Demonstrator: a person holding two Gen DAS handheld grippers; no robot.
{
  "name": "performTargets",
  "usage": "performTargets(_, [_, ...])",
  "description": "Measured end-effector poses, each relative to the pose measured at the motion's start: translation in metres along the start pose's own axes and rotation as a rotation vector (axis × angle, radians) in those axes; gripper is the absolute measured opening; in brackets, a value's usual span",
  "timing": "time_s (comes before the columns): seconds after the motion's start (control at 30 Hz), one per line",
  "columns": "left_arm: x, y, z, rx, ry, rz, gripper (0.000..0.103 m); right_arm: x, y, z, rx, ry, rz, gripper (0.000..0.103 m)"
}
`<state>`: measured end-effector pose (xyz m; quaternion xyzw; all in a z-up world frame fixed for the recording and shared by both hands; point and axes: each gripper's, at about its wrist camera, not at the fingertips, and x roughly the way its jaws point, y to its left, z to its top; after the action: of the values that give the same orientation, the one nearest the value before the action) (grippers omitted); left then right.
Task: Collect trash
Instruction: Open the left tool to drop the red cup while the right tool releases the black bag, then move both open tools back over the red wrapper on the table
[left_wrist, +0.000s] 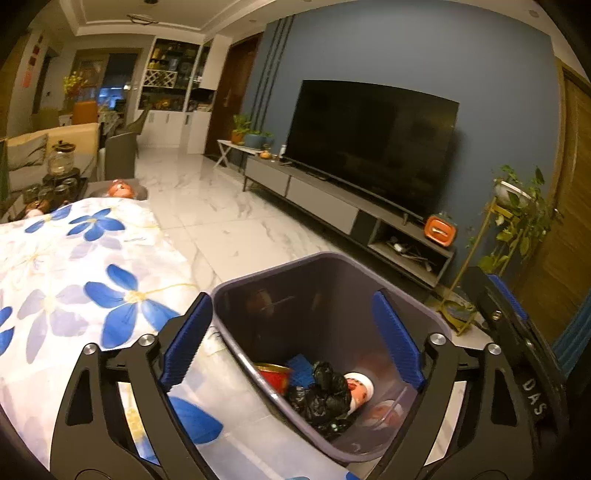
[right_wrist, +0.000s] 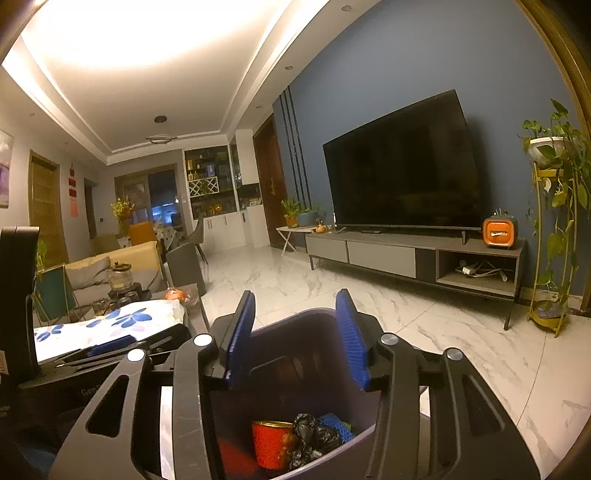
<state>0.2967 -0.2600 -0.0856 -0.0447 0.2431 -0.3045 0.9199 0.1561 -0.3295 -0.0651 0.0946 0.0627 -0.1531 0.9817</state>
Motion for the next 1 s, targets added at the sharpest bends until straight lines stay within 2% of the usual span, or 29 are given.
performTargets(0.2, [-0.017, 0.007, -0.002, 0.002, 0.001, 0.079, 0.09, -0.008, -0.001, 0.001, 0.019, 0.009, 0.014, 0.055])
performTargets(0.33, [-0.035, 0.013, -0.004, 0.018, -0.006, 0.162, 0.09, -0.014, 0.004, 0.0, 0.016, 0.023, 0.031, 0.06])
performTargets(0.53, [-0.076, 0.041, -0.003, -0.041, -0.033, 0.233, 0.09, -0.026, 0.017, -0.001, -0.007, 0.029, 0.057, 0.067])
performTargets(0.73, [-0.122, 0.066, 0.0, -0.064, -0.074, 0.315, 0.091, -0.038, 0.039, 0.004, -0.02, 0.027, 0.103, 0.071])
performTargets(1.0, [-0.184, 0.109, -0.005, -0.054, -0.135, 0.479, 0.091, -0.047, 0.083, 0.01, -0.039, 0.027, 0.195, 0.072])
